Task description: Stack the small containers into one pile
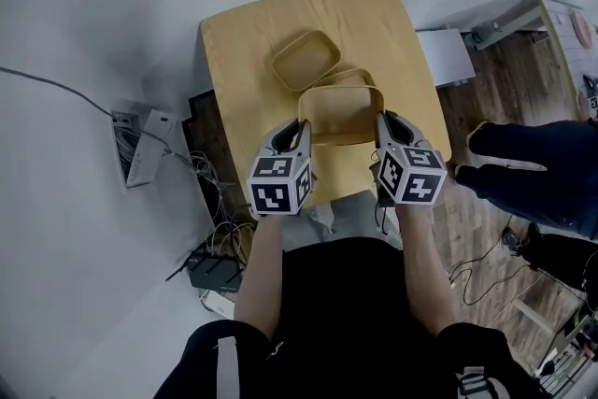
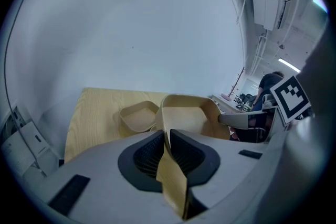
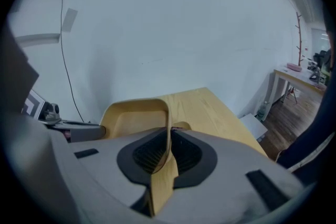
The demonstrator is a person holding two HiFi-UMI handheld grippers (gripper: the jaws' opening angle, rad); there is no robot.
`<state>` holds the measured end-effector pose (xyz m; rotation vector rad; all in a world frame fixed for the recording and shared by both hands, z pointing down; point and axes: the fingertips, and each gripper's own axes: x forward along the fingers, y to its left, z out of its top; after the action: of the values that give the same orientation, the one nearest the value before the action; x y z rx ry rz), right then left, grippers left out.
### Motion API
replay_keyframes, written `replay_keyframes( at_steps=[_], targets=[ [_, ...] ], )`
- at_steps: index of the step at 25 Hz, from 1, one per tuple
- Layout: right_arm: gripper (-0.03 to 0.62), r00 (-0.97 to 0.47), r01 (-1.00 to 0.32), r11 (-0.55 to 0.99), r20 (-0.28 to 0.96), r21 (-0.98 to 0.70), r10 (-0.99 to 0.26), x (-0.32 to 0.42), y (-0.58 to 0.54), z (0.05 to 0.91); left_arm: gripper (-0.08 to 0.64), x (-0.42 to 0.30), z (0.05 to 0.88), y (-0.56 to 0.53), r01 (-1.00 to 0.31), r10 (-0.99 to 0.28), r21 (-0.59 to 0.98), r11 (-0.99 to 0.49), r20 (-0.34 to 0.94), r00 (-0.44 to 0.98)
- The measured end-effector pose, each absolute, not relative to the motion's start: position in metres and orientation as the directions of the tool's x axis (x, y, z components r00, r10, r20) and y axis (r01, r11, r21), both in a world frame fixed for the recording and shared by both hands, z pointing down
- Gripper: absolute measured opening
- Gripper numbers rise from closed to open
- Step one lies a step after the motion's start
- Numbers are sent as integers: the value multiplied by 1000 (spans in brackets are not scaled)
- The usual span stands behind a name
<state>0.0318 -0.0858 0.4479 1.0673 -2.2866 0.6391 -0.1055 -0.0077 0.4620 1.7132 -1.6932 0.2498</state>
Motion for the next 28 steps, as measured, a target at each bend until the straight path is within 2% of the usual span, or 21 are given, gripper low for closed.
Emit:
replay_keyframes(
  at_steps=[15, 28],
  targets=[
    [28, -588, -673, 721, 711, -166, -385, 32, -170, 482, 49, -82, 498, -60, -868, -757, 376, 323, 654, 2],
    [26, -576, -627, 751, 772, -208, -267, 20, -178, 520, 48, -88, 524, -61, -852, -677, 324, 411, 734, -48]
  ],
)
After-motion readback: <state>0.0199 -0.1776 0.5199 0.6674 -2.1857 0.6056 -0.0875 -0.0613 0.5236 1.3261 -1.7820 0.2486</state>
